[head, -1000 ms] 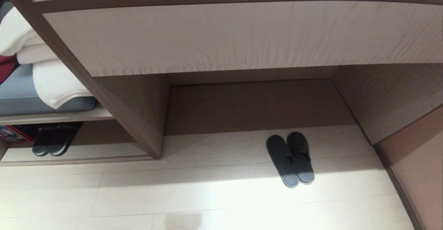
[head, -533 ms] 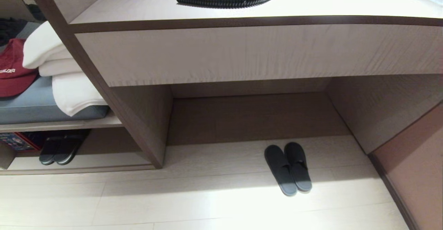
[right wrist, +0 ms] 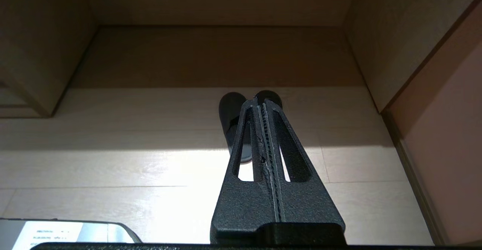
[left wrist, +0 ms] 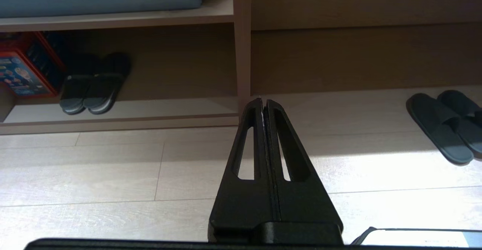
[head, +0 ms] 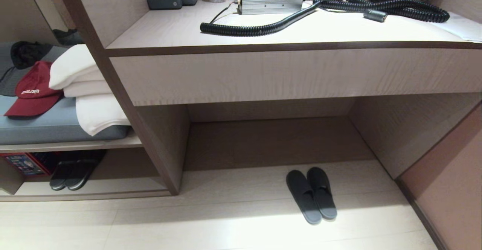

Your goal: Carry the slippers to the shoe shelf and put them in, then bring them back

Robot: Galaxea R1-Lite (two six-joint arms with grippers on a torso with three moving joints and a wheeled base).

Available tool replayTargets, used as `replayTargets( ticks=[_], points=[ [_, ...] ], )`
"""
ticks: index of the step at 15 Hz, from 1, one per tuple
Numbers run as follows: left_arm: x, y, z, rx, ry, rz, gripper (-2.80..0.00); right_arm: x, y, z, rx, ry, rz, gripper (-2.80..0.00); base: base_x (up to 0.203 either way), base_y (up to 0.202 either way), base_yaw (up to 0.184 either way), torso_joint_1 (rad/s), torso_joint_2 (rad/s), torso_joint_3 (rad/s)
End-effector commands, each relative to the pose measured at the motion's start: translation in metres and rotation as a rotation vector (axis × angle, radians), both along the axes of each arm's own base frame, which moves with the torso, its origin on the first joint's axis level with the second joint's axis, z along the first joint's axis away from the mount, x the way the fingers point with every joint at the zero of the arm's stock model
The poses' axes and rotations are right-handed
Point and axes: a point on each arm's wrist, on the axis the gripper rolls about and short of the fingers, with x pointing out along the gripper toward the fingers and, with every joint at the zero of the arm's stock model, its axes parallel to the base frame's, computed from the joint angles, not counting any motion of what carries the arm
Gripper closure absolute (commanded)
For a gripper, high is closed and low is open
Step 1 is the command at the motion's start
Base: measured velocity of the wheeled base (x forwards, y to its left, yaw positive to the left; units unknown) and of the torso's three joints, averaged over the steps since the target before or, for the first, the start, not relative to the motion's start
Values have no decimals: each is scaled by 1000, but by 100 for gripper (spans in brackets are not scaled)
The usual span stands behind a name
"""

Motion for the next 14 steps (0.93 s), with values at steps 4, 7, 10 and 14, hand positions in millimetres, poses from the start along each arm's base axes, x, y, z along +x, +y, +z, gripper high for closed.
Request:
replayTargets(
  ticks=[4,7,10,14],
  points=[
    [0,0,0,0,-1,1,0,0,0,0,1,2,0,0,0,0,0,1,2,200],
    [0,0,0,0,-1,1,0,0,0,0,1,2,0,0,0,0,0,5,2,200],
    [0,0,0,0,-1,1,0,0,0,0,0,2,0,0,0,0,0,-1,2,202],
    [0,0,0,0,-1,0,0,0,0,0,0,2,0,0,0,0,0,2,5,205]
  ],
)
